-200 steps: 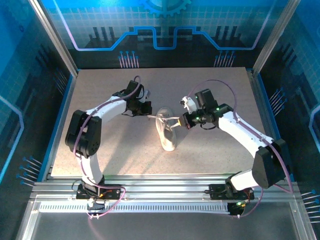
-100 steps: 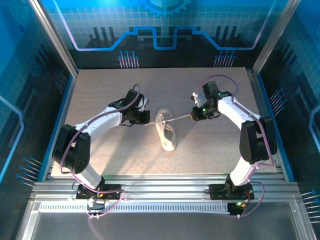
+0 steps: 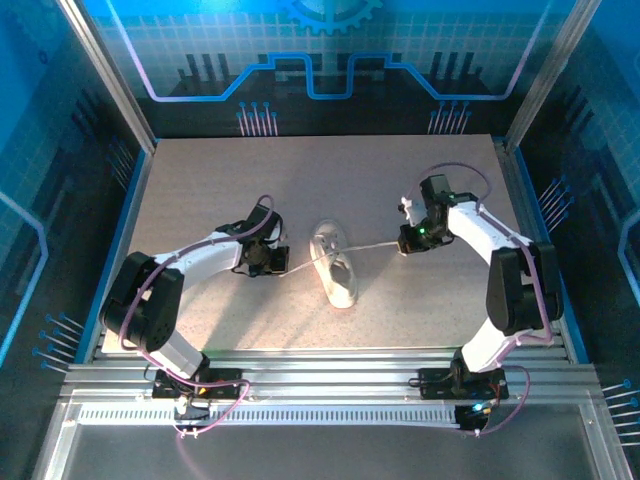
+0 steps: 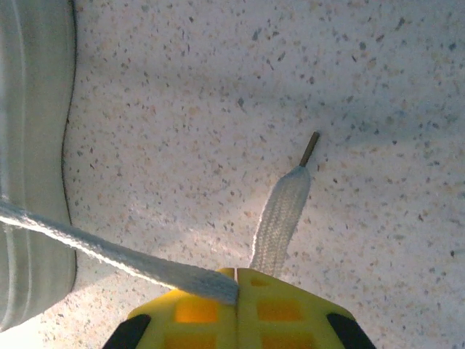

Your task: Tie the shoes

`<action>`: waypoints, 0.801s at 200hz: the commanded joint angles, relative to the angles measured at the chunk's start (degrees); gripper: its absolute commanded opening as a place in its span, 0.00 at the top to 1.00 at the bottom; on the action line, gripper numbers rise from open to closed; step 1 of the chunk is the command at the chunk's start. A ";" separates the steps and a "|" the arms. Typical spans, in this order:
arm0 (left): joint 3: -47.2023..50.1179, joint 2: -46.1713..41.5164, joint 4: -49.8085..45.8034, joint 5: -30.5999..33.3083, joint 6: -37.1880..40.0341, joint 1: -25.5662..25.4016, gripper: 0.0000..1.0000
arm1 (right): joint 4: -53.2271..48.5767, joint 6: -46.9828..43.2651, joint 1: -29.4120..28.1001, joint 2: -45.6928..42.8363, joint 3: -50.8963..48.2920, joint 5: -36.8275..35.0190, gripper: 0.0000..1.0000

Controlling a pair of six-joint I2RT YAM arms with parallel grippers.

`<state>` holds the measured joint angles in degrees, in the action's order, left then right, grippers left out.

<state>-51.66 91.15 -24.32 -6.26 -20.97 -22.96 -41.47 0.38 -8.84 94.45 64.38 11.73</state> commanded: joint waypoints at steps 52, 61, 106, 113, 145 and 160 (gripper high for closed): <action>-5.45 1.91 -0.86 0.99 5.20 1.69 0.82 | 2.36 4.95 2.16 -13.17 -8.59 1.53 0.63; -6.76 1.48 -3.05 2.50 6.73 1.78 0.72 | 2.83 5.22 2.20 -15.17 -9.12 1.66 0.58; -5.02 -8.48 -5.09 4.07 18.42 3.19 0.55 | 3.61 5.05 -0.75 -21.90 -11.36 1.34 0.57; -3.96 -10.36 -4.07 2.11 21.48 3.19 0.55 | 4.20 4.78 -2.10 -22.23 -12.22 1.22 0.58; 4.33 -18.54 4.49 -11.90 39.07 2.72 0.53 | 10.13 8.45 -9.49 -20.67 -17.73 4.09 0.64; 8.37 -20.72 10.23 -13.05 43.62 1.21 0.49 | 13.44 10.67 -13.37 -18.89 -19.38 3.93 0.64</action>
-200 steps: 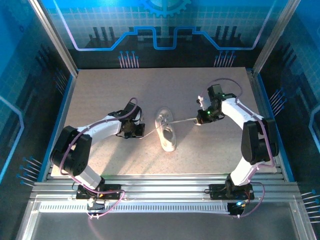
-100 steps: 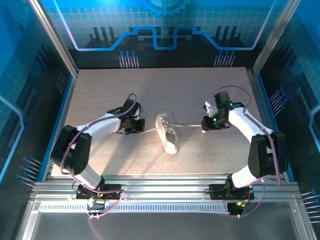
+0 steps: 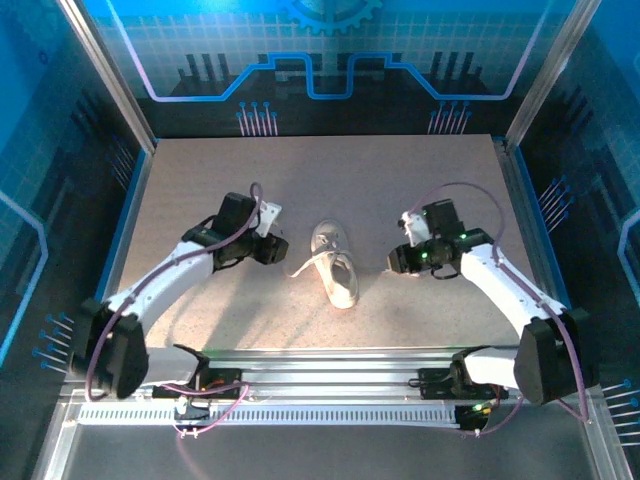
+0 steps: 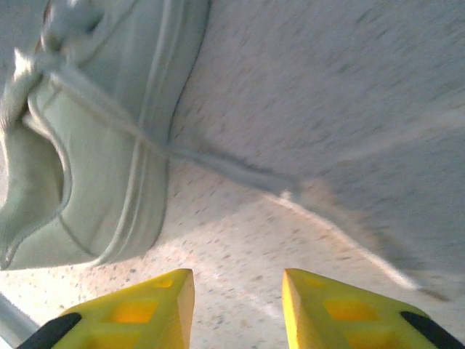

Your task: Tie the shoes

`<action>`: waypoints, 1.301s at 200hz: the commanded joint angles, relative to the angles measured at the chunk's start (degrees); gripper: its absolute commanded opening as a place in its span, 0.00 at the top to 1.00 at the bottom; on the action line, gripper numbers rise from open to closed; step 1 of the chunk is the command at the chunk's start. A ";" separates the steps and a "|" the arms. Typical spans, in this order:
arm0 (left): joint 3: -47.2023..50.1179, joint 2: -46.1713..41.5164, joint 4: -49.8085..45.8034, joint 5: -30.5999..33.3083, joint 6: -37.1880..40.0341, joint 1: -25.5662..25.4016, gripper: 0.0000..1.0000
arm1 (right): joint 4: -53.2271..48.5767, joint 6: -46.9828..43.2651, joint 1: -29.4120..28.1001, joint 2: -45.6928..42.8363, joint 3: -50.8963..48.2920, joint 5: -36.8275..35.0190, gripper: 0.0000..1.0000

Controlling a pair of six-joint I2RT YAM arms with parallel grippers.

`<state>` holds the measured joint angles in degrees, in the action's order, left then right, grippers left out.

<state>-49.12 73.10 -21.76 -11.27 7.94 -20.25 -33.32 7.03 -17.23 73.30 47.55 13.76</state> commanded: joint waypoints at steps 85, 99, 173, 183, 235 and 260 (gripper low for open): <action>-5.42 18.26 -0.21 2.83 4.58 -7.91 0.50 | 16.34 8.75 -12.58 12.42 -4.92 3.88 0.68; -7.19 20.94 -1.90 3.79 3.38 -8.07 0.50 | 17.28 9.29 -12.90 13.14 -5.07 4.73 0.69; -9.61 24.16 -5.20 3.59 1.34 -8.76 1.00 | 21.72 10.37 -13.81 11.42 -6.39 8.14 0.72; -8.21 21.56 -2.84 2.59 1.39 -8.68 1.00 | 21.93 10.37 -13.32 9.51 -6.72 7.55 0.72; -7.48 10.86 6.02 -4.83 1.44 -8.14 1.00 | 20.92 8.80 -5.45 0.39 -6.94 7.60 0.69; -7.70 10.62 13.41 -9.30 -0.84 -8.09 1.00 | 19.27 6.10 -3.25 1.08 -4.51 8.43 0.68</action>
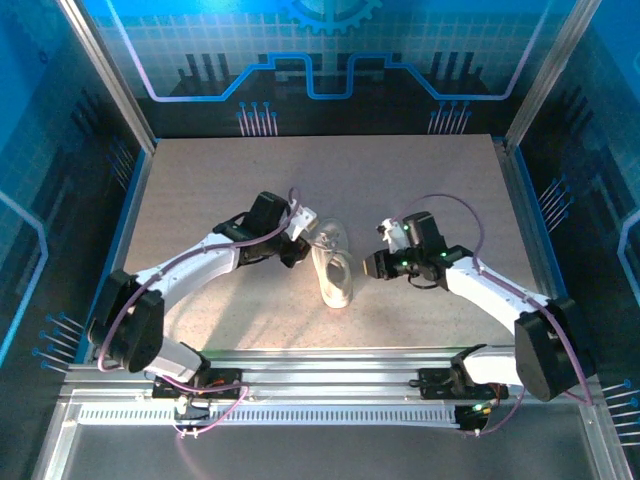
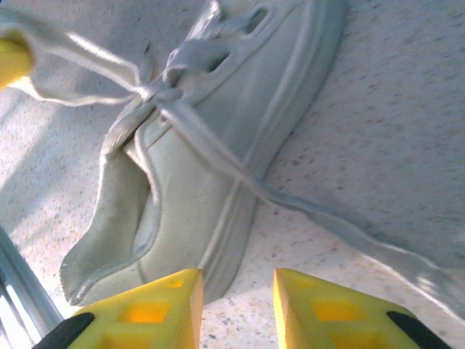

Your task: Tie the shoes

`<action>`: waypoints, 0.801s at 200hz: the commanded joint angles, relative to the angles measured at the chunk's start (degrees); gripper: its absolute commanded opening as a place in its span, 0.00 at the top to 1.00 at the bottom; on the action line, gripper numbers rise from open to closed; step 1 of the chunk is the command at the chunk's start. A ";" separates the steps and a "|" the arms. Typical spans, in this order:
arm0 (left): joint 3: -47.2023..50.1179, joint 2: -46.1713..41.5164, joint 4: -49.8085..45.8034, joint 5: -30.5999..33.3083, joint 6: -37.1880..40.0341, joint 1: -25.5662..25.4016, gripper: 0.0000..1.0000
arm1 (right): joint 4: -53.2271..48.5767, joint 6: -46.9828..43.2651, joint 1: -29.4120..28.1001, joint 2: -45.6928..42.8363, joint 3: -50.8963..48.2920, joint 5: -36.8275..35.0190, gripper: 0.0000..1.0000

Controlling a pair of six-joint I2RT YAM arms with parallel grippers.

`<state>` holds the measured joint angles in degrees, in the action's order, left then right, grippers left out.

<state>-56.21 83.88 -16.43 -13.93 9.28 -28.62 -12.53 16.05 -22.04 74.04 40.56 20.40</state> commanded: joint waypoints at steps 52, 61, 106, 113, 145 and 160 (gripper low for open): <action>-0.89 3.48 18.65 -10.51 -6.63 0.51 1.00 | -0.22 -5.46 1.74 3.72 6.20 4.29 0.66; -0.53 3.33 20.25 -10.80 -6.97 0.50 1.00 | -0.12 -5.82 1.74 3.74 6.29 4.42 0.66; 0.78 2.43 24.50 -11.10 -7.12 0.50 1.00 | -3.64 -7.07 2.09 4.51 6.20 2.40 0.64; 0.42 2.44 23.57 -11.38 -6.79 0.61 1.00 | -4.59 -7.42 2.14 4.78 6.12 1.99 0.64; -0.11 2.73 20.84 -13.81 -4.81 0.83 1.00 | -7.39 -8.86 2.09 5.86 4.82 0.07 0.59; -0.73 3.42 19.50 -16.16 -4.62 1.40 1.00 | -10.50 -10.04 1.94 7.80 6.35 -1.37 0.57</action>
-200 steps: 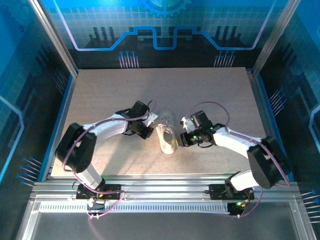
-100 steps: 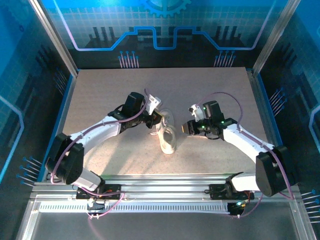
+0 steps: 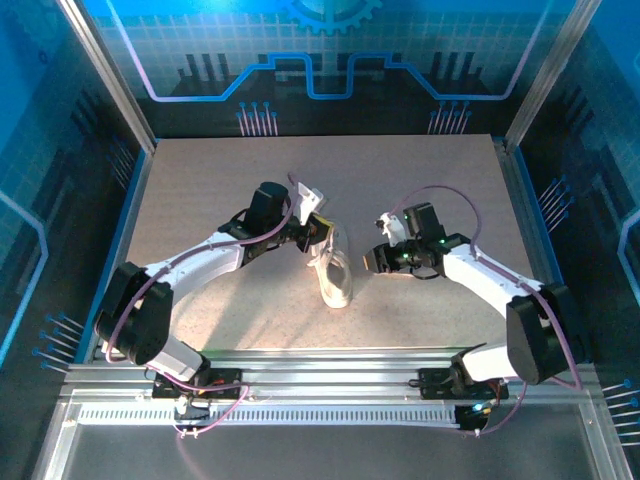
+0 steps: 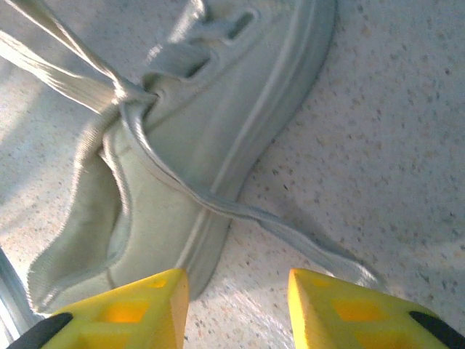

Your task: Tie the shoes

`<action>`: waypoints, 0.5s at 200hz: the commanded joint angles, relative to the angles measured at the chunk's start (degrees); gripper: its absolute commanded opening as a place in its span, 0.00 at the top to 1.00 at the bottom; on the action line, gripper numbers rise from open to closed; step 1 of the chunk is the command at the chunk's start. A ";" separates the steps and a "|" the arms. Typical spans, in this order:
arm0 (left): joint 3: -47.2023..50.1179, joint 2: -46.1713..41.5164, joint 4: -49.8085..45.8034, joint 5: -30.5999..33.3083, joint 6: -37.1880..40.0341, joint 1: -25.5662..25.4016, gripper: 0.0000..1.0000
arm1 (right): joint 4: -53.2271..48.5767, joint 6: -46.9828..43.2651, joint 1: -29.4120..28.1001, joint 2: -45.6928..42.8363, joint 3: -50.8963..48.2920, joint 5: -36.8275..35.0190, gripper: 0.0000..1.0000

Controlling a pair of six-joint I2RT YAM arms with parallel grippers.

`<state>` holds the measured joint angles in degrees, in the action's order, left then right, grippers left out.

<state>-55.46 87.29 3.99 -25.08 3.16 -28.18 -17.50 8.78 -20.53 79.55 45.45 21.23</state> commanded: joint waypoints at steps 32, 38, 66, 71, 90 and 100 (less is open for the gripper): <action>-0.84 0.65 -0.08 -6.60 -0.07 2.03 1.00 | -12.11 -4.55 -0.43 8.43 6.73 -4.27 0.53; -0.71 0.57 0.12 -6.65 -0.21 2.12 1.00 | -13.35 -5.01 -0.78 9.72 7.75 -4.35 0.52; 0.42 0.17 0.93 -7.04 -0.69 2.94 1.00 | -17.75 -8.56 -3.27 13.80 11.33 -8.31 0.50; 0.52 0.24 1.00 -7.25 -0.79 3.08 1.00 | -18.42 -9.03 -3.57 14.67 11.99 -9.23 0.50; 0.77 0.58 1.18 -7.97 -1.14 3.47 1.00 | -19.82 -10.90 -4.23 17.02 14.11 -11.67 0.48; 0.87 0.77 1.44 -8.27 -1.44 3.62 1.00 | -20.41 -11.86 -4.66 18.05 15.22 -11.86 0.48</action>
<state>-55.20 87.39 3.36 -30.35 2.83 -25.32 -32.84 0.99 -24.16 95.22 57.54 12.56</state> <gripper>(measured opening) 0.046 0.515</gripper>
